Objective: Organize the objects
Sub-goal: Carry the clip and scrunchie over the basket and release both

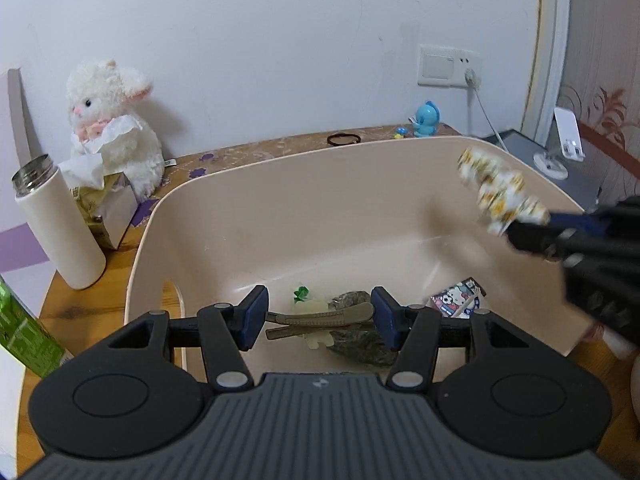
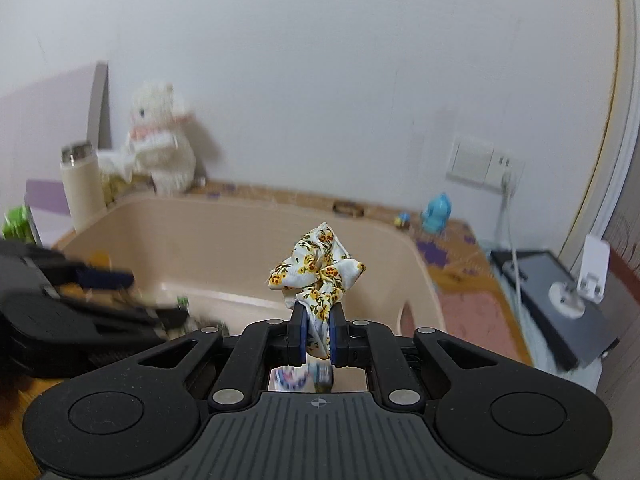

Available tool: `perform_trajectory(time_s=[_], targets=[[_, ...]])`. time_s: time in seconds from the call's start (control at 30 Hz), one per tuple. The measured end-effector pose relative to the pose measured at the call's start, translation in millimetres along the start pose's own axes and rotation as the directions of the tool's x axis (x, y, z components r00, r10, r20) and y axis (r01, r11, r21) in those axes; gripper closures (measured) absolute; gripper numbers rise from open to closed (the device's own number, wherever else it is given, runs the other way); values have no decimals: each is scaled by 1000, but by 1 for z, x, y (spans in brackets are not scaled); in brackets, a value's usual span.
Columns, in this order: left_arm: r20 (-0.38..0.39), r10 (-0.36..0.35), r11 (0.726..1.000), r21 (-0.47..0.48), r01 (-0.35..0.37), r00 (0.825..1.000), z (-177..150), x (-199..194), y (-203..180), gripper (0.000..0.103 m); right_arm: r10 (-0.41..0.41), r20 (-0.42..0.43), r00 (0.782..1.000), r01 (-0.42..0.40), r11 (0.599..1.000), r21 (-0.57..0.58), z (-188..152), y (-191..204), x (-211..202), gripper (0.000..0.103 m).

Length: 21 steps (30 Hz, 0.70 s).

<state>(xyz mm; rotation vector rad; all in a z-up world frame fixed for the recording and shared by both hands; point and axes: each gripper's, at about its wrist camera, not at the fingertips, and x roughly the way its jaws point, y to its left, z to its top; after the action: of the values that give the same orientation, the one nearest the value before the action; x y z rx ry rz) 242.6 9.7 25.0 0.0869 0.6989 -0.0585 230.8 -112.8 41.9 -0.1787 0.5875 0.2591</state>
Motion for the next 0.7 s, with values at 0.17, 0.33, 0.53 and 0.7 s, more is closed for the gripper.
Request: perform_trajectory(time_s=[0.17,0.33,0.53,0.7], targets=[[-10,4,1000,13,-4,1000,0,-1,-2,44,-30,-44,999,29,999,-24,-10,3,11,69],[4,19,999,29,-19,1000,1,-16,-7,24,-34,4,999,34,999,-16,-9,-3,-10,55],[62,22,1000,-4,-22,998,-2,-49,-5,14,-39,45,998,39,999,-2,-7,-13,-43,28],[70,29,999,-26,-27,997,-7,-71,-4,13,-43,40,998,43,999,-11,-15,-17,-64,25]])
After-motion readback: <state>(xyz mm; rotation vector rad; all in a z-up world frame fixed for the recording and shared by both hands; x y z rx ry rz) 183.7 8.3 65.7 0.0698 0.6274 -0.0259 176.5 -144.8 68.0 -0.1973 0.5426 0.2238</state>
